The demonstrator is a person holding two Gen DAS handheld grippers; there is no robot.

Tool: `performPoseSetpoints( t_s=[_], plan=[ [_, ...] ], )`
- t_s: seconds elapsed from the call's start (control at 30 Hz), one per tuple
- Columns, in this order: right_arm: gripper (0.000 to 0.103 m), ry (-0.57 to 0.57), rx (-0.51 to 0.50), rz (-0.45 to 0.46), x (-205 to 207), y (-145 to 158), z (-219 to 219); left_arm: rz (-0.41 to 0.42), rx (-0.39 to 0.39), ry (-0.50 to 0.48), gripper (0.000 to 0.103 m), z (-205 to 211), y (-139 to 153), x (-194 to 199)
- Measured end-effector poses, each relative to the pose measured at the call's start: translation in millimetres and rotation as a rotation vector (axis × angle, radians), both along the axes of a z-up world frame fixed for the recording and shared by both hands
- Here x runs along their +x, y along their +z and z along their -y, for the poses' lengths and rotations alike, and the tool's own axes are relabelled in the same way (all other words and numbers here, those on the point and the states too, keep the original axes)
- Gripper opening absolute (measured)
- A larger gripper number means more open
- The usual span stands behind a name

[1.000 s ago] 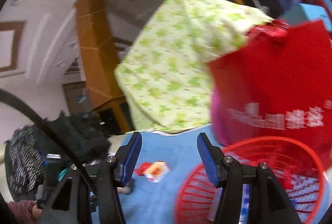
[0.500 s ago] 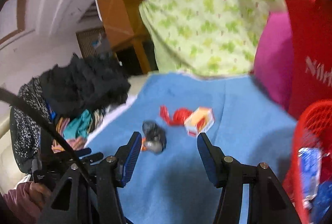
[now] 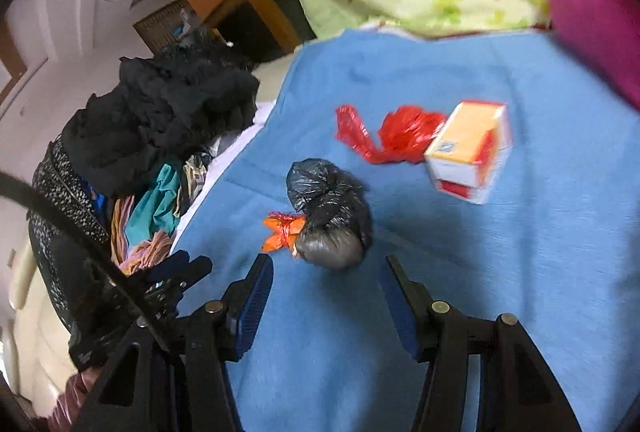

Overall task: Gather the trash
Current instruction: 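Move both tools back over the blanket toward the black plastic bag, then grasp the black plastic bag with right tool while left tool grasps orange wrapper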

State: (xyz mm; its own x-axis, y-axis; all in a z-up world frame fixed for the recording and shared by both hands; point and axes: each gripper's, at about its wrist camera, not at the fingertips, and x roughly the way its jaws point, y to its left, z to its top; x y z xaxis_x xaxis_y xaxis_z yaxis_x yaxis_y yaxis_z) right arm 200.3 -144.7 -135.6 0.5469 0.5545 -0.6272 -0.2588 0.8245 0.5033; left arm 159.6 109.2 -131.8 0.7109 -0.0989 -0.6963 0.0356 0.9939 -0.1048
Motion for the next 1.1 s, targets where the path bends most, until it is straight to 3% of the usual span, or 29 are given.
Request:
performPoseSetpoints(
  t_s=[0.23,0.33,0.43,0.6,0.8,0.93,1.1],
  plan=[
    [0.059,-0.017,0.044,-0.119,50,-38,-27,-0.03,-0.015,-0.007,0.061,-5,-7,22],
    [0.04,-0.002,0.023,-0.148,52,-51,-33,-0.027,0.0,-0.026,0.061,-1,-8,29],
    [0.039,-0.013,0.059,-0.132,47,-42,-23,-0.011,0.003,-0.051,0.061,3,-6,36],
    [0.039,-0.071,0.076,-0.104,25,-19,5,-0.026,-0.052,-0.145,0.071,13,-9,52],
    [0.039,-0.192,-0.08,-0.11,-10,-7,36,-0.078,-0.091,-0.195,0.072,26,-21,77],
    [0.039,-0.282,-0.026,-0.208,-38,-20,71,-0.095,-0.091,-0.238,0.072,41,-28,90],
    [0.039,-0.362,0.014,-0.259,-64,-30,96,-0.153,-0.176,-0.256,0.072,43,-36,97]
  ],
)
